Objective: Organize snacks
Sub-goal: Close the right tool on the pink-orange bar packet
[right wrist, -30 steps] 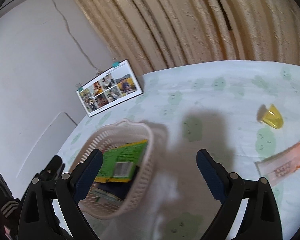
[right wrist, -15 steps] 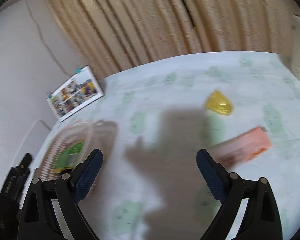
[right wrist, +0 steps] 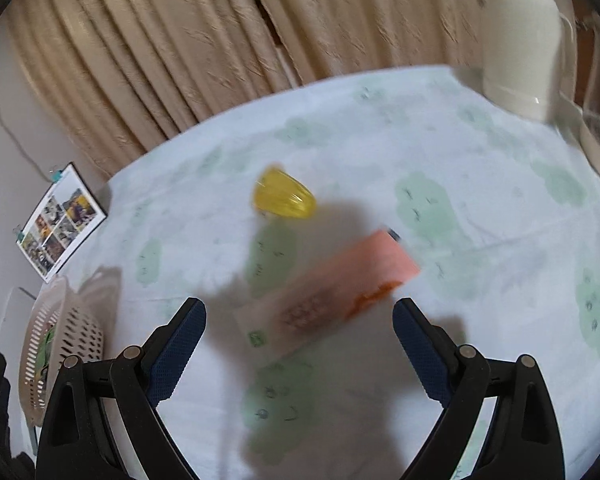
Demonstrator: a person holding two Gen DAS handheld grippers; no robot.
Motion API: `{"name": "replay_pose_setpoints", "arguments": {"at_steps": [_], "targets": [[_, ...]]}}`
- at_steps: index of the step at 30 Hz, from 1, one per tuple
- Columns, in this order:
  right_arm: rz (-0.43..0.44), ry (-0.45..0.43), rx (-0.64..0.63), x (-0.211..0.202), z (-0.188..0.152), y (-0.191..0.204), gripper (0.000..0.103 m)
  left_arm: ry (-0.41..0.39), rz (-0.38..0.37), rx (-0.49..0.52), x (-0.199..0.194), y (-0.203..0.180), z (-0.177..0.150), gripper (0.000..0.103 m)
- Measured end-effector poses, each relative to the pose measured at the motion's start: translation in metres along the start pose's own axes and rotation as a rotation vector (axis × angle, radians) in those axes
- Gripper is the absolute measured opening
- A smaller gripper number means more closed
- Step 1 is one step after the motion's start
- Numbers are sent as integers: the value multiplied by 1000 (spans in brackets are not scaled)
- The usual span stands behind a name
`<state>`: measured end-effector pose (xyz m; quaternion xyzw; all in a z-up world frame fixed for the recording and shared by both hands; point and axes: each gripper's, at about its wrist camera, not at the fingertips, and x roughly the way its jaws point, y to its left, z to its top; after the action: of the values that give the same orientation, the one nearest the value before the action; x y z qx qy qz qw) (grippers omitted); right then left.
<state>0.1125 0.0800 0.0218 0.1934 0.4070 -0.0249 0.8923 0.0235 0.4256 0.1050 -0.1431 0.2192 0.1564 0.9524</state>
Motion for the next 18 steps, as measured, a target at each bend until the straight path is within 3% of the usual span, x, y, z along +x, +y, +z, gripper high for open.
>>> {"name": "replay_pose_setpoints", "arguments": {"at_steps": [8, 18], "targets": [[-17, 32, 10, 19, 6, 3, 93, 2, -5, 23, 1, -5, -3, 65], [-203, 42, -268, 41, 4, 32, 84, 7, -5, 34, 1, -8, -4, 65]]}}
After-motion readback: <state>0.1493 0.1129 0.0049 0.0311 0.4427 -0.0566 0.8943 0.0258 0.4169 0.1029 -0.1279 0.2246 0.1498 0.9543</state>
